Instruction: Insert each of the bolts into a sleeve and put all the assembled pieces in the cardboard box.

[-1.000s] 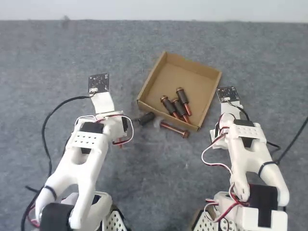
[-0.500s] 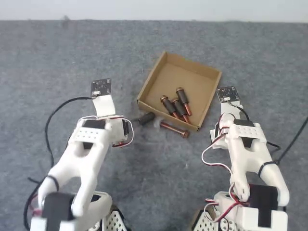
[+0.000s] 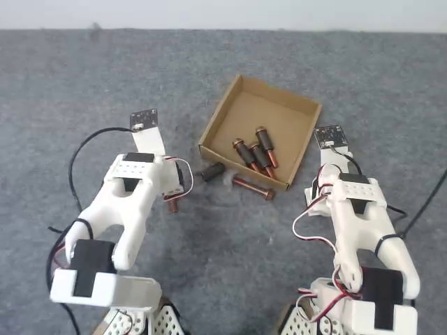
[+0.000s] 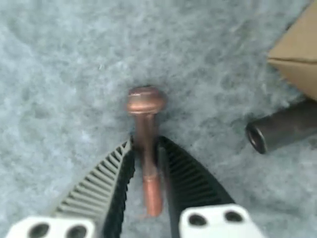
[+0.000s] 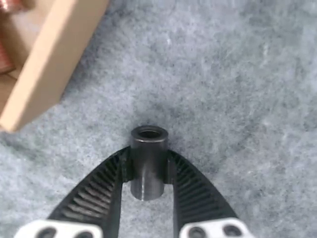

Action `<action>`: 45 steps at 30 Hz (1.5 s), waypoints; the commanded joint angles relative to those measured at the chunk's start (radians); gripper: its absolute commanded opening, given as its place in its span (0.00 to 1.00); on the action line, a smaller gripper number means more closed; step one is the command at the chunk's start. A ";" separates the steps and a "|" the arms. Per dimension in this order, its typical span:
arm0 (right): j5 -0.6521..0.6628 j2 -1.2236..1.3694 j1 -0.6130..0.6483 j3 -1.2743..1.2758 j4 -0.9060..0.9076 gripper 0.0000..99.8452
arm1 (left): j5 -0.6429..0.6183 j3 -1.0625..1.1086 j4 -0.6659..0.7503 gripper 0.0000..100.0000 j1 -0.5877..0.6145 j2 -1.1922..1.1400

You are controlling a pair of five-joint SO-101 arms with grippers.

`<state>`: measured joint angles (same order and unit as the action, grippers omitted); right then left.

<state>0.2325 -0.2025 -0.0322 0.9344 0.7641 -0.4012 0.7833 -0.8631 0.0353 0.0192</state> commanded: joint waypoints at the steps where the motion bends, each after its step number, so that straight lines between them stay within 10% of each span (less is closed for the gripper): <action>1: 0.015 -0.005 0.016 -0.048 0.004 0.01 | -0.015 -0.041 -0.009 0.01 -0.002 0.002; 32: -0.127 -0.538 0.186 -0.028 0.050 0.01 | 0.089 0.243 0.124 0.01 0.000 0.376; 45: -0.129 -0.628 0.467 0.428 -0.811 0.01 | 0.089 0.245 0.124 0.01 0.000 0.376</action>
<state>0.1143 -0.7764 0.4035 1.3165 0.2148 -0.3214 1.0411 -0.7603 0.0353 0.3506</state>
